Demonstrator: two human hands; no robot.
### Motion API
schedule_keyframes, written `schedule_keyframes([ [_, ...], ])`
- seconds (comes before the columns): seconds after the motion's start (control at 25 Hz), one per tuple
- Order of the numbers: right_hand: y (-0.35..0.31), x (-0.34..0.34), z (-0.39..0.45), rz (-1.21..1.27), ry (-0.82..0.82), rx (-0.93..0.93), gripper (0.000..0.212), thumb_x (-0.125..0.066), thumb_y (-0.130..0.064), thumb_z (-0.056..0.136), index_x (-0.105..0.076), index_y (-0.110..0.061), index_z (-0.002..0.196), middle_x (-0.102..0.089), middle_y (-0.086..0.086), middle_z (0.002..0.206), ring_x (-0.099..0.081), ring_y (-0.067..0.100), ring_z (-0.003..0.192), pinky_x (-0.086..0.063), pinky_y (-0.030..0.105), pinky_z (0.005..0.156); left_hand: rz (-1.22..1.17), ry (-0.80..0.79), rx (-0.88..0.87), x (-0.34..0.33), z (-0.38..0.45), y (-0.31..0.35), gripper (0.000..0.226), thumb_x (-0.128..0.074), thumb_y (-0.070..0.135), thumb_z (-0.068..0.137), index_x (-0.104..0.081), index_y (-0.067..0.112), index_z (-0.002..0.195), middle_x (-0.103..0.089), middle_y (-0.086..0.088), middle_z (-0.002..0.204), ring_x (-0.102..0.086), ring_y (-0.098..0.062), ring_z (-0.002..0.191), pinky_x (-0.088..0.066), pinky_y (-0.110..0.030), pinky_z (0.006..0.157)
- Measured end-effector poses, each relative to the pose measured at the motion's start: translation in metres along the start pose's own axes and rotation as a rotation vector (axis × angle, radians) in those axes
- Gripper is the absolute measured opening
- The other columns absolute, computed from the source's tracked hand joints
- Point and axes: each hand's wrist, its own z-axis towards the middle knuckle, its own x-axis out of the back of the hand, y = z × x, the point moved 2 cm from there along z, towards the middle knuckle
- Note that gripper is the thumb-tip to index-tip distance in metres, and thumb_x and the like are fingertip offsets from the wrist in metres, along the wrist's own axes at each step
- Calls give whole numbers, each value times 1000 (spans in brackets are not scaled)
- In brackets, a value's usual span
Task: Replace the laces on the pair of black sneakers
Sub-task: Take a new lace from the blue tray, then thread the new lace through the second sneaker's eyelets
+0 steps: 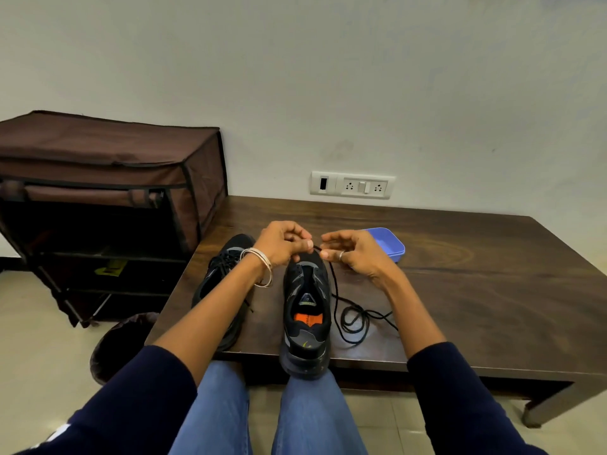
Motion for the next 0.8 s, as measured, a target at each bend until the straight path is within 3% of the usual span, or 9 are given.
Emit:
schedule_keyframes([
  [0.08, -1, -10, 4, -76, 6, 63, 29, -77, -10, 80, -70, -12, 108, -74, 5, 99, -70, 13, 93, -56, 25, 85, 12, 2, -12, -8, 1, 6, 12, -74, 11, 81, -63, 13, 84, -64, 0, 62, -55, -8, 46, -39, -16, 38],
  [0.2, 4, -1, 5, -5, 237, 37, 7, -69, -5, 87, -73, -11, 88, -72, 10, 78, -67, 20, 67, -58, 35, 74, 112, 2, -8, -4, 1, 6, 5, -74, 12, 82, -71, 11, 85, -64, 4, 61, -55, -7, 49, -44, -15, 45],
  [0.36, 21, 23, 5, -8, 425, -68, 12, -65, -3, 90, -72, 6, 88, -69, 15, 73, -60, 18, 57, -57, 33, 67, 87, -13, 36, 13, 3, -9, 14, -67, 4, 86, -74, 10, 96, -73, -7, 81, -62, -11, 65, -54, -22, 62],
  [0.44, 28, 24, 6, -68, 464, -116, 13, -65, -1, 90, -72, 4, 80, -68, 14, 70, -60, 17, 54, -57, 34, 64, 66, 23, 68, 10, 5, -13, 17, -64, -2, 87, -73, 6, 98, -73, -11, 84, -64, -13, 69, -57, -25, 67],
  [0.52, 31, 22, 7, -224, 446, -172, 11, -68, -4, 89, -73, 0, 79, -70, 14, 76, -66, 22, 68, -55, 33, 69, 15, 62, 104, 4, 5, -13, 15, -64, -6, 85, -72, 0, 97, -71, -13, 80, -65, -16, 65, -59, -26, 65],
  [0.56, 29, 18, 7, -381, 403, -170, 10, -71, -9, 87, -74, -1, 92, -72, 15, 89, -68, 26, 85, -54, 34, 78, -17, 77, 124, 1, 5, -13, 13, -65, -7, 84, -71, -3, 95, -70, -15, 78, -66, -18, 63, -60, -27, 63],
  [0.64, 22, 7, 10, -585, 291, -100, 46, -77, -19, 82, -64, -6, 125, -67, 12, 120, -58, 27, 118, -46, 39, 99, -60, 116, 166, -4, 8, -11, 11, -71, -8, 79, -68, -5, 90, -69, -20, 77, -68, -25, 61, -60, -31, 59],
  [0.68, 14, 0, 10, -563, 239, -24, 55, -78, -20, 81, -59, -11, 131, -64, 9, 127, -54, 24, 124, -42, 36, 104, -74, 137, 187, -6, 9, -10, 14, -73, -8, 77, -66, -4, 88, -69, -20, 77, -69, -28, 62, -60, -32, 57],
  [0.8, 2, -21, 15, -389, 142, 159, 42, -75, -12, 83, -66, -15, 124, -70, 4, 117, -62, 8, 106, -46, 19, 94, -101, 181, 251, -13, 18, -7, 25, -78, -5, 73, -61, -1, 91, -68, -21, 81, -68, -29, 57, -57, -29, 48],
])
